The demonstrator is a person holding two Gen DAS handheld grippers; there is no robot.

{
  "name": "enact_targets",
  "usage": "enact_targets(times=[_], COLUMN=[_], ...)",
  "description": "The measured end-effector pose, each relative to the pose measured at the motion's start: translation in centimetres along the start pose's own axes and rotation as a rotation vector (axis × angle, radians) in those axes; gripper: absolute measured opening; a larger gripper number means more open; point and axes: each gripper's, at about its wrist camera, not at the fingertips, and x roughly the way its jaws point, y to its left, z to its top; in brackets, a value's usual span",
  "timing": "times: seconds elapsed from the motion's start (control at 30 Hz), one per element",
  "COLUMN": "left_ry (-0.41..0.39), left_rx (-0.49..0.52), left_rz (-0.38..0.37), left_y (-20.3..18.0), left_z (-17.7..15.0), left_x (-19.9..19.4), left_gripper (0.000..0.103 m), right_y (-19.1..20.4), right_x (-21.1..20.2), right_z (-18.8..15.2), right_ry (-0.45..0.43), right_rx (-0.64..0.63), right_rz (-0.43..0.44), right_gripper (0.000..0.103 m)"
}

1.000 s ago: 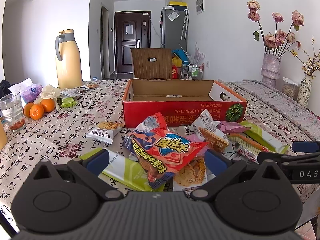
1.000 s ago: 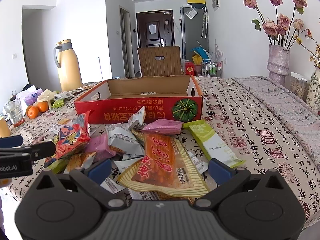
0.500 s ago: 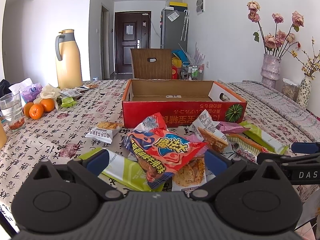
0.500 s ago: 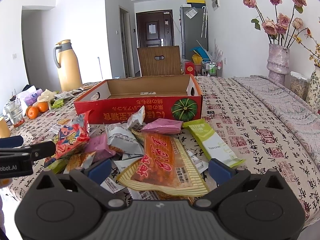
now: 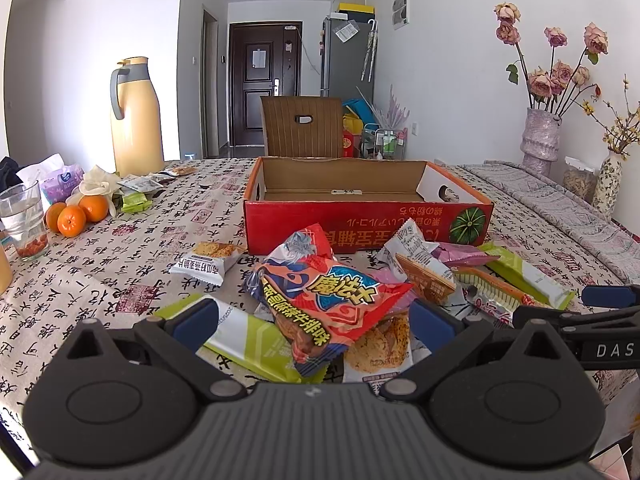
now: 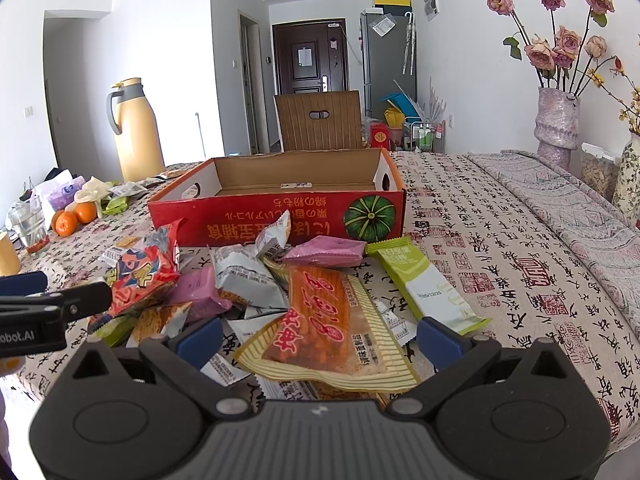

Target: Organize snacks

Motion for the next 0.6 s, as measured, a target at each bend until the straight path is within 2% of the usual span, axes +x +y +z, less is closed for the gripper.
enact_targets(times=[0.6], left_ry=[0.005], left_rx=[0.0], left_rz=[-0.007], left_y=[0.05], left_z=[-0.17], left_x=[0.31], left_gripper=[0.103], right_y=[-0.02], right_x=[0.06], right_z=[-0.14], right_ry=[0.002], right_rx=[0.001], right_rz=[-0.001], right_gripper=[0.103])
